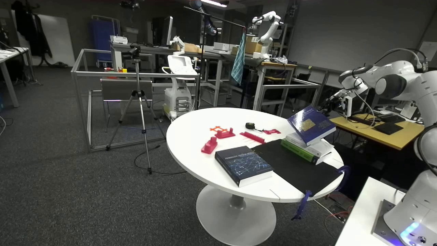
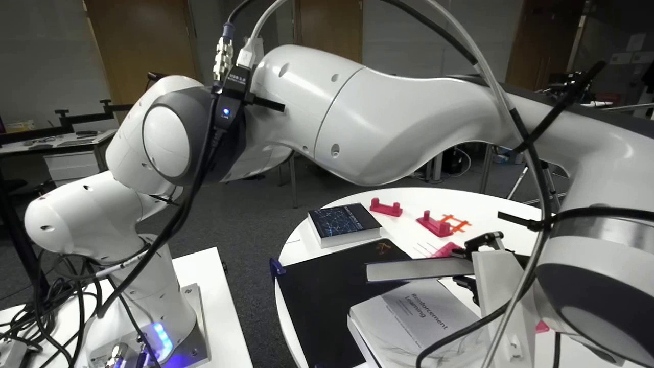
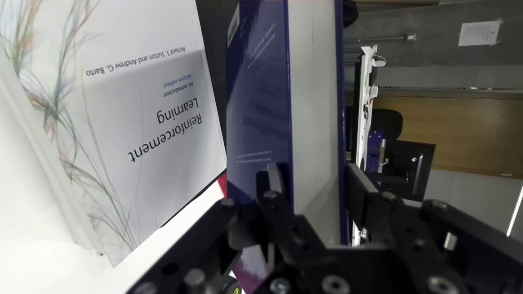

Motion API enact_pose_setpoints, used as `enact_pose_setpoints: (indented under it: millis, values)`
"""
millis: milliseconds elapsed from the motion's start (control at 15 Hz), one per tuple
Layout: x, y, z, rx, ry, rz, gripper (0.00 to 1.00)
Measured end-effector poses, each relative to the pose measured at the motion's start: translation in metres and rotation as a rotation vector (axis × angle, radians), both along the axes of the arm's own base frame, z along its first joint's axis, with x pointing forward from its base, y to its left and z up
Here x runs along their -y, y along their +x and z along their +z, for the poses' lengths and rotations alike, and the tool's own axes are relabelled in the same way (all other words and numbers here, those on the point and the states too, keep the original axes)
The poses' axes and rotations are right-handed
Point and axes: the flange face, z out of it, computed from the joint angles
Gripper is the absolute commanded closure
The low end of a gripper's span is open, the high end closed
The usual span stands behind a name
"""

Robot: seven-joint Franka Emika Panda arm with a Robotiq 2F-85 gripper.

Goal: Move the blue book to the right

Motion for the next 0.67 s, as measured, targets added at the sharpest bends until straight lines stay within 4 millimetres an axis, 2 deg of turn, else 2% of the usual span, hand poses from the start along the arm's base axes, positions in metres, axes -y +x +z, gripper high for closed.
enact_pose_setpoints:
  millis: [667]
  values:
    - [-0.019, 0.026, -0.006, -0.069, -0.005, 0.134, 0.82]
